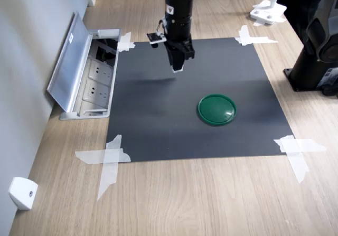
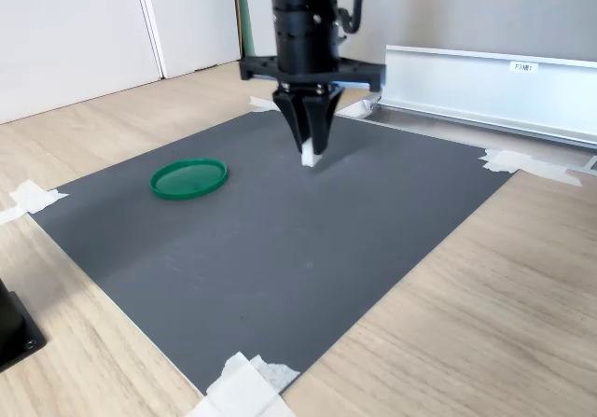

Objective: Grasp a white terminal and put it on the green lid.

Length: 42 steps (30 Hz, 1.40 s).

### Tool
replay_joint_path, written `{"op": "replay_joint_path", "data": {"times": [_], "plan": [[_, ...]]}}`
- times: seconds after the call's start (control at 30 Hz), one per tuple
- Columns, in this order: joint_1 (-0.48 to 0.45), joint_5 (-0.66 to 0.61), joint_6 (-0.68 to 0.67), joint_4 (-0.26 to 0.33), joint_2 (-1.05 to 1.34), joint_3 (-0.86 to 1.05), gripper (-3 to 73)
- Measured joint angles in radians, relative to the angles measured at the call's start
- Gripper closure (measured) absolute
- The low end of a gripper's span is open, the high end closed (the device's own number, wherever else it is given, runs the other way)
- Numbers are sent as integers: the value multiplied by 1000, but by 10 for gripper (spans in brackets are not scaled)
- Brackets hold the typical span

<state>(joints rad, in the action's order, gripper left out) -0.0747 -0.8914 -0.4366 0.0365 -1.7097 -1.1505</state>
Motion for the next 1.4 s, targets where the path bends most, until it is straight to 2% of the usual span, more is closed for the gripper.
{"op": "replay_joint_path", "data": {"times": [0.27,0.5,0.73,1.03,1.17,1.4], "plan": [[193,-50,8,48,87,21,612],[310,-40,32,58,112,166,612],[337,55,36,55,114,282,612],[339,84,23,44,118,293,604],[339,85,-3,44,118,293,532],[339,80,-9,40,118,293,208]]}}
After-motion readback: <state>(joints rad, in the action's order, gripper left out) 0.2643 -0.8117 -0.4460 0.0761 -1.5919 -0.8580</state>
